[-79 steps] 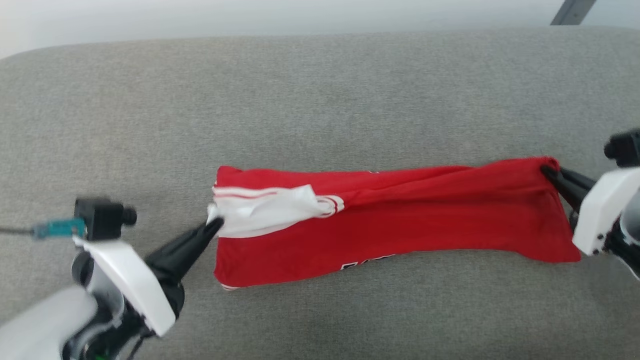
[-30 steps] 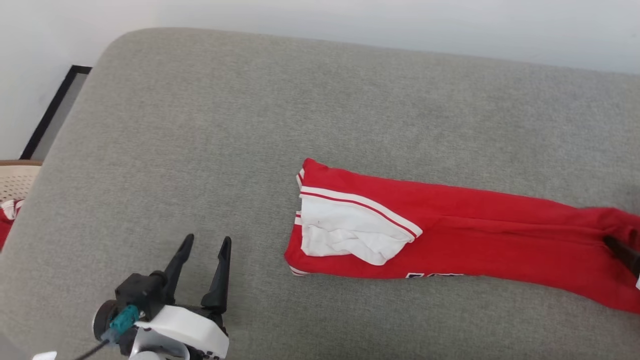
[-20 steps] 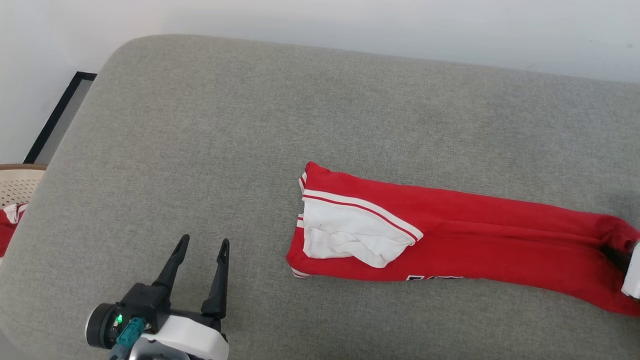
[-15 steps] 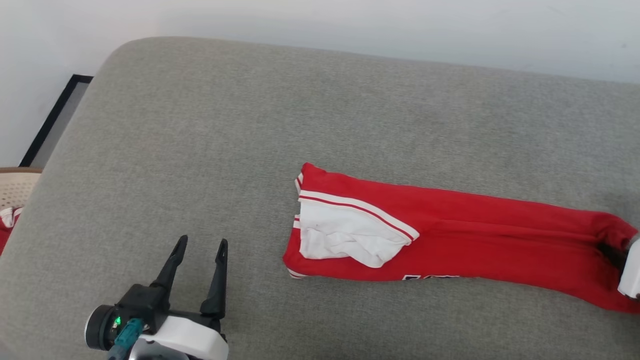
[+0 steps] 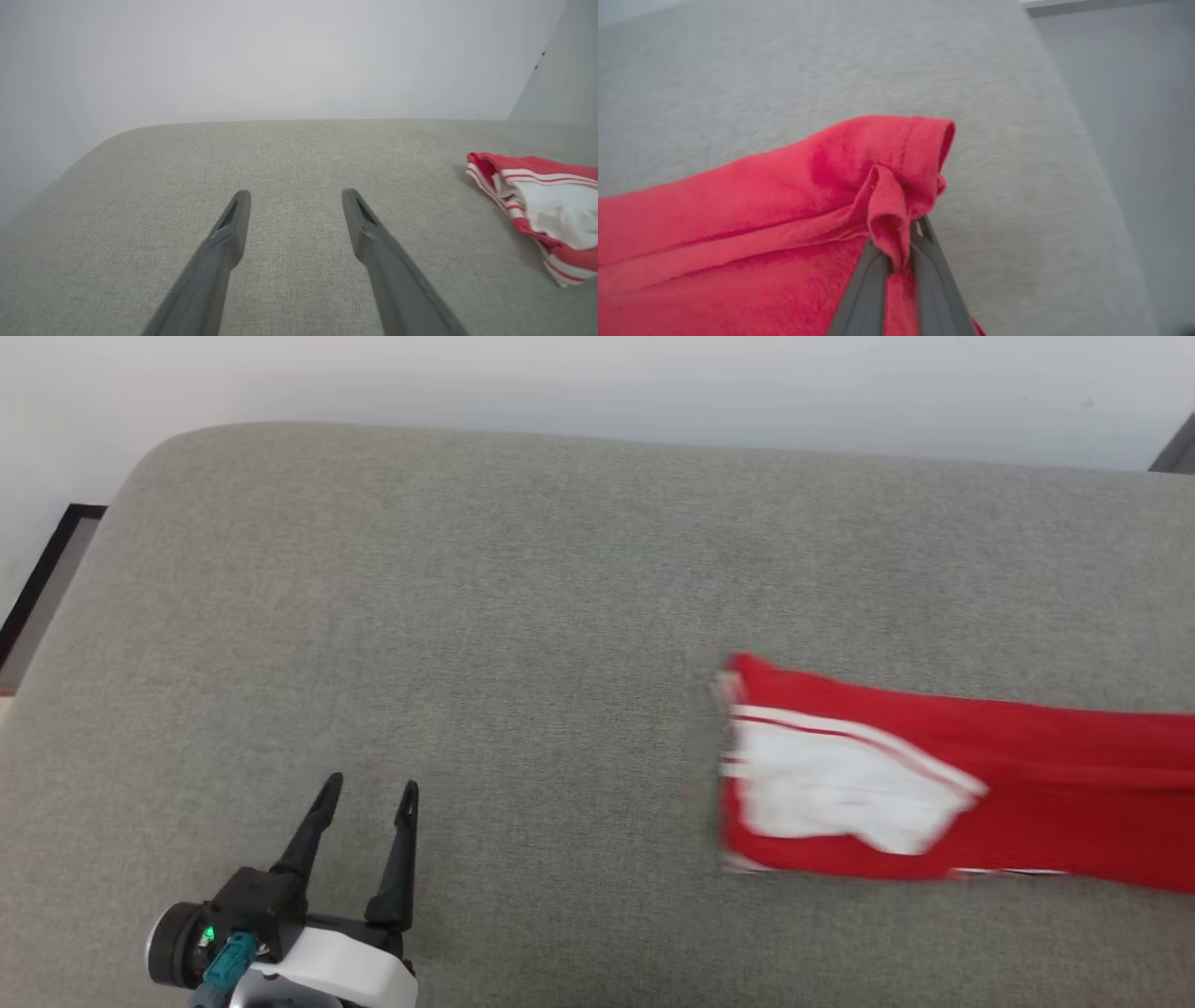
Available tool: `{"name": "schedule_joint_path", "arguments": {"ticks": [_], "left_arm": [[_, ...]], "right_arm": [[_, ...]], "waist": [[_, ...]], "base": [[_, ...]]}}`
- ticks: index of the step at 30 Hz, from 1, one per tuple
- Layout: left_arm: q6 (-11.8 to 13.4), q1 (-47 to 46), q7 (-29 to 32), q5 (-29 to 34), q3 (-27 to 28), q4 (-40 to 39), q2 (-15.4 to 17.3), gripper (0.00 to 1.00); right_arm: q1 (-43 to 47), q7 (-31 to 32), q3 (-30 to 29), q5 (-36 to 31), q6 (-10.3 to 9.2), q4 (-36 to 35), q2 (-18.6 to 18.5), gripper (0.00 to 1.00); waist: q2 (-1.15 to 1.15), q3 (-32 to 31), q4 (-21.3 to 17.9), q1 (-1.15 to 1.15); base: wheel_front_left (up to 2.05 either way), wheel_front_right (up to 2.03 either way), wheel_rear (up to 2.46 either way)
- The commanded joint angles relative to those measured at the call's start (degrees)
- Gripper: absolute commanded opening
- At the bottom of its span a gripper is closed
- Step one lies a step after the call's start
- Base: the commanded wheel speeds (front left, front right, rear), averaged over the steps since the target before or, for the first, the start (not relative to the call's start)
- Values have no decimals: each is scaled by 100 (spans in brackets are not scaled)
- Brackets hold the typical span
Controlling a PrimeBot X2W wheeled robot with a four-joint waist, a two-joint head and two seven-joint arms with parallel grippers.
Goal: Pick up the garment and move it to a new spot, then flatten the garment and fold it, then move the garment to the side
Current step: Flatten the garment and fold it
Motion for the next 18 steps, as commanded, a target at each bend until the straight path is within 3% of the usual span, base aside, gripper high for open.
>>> {"name": "schedule_joint_path", "arguments": {"ticks": [1, 4, 9, 18], "left_arm": [[-9, -44, -9, 16, -22, -38, 14, 100], [-9, -37, -9, 61, 29, -106, 55, 100], [-9, 90, -9, 137, 133, -264, 23, 100], [-10, 300, -9, -148, 78, -366, 41, 100]], "right_arm": [[4, -66, -55, -30, -10, 63, -28, 0], [-122, -214, -227, -166, -7, 309, -154, 0], [-209, -217, -299, -214, -7, 180, 59, 0], [41, 393, 204, -552, -6, -1442, 719, 0]], "waist": [[0, 0, -18, 0], [0, -8, -72, 0], [0, -99, -164, 0], [0, -325, -160, 0]], "base": [[0, 0, 0], [0, 0, 0], [0, 0, 0], [0, 0, 0]]}}
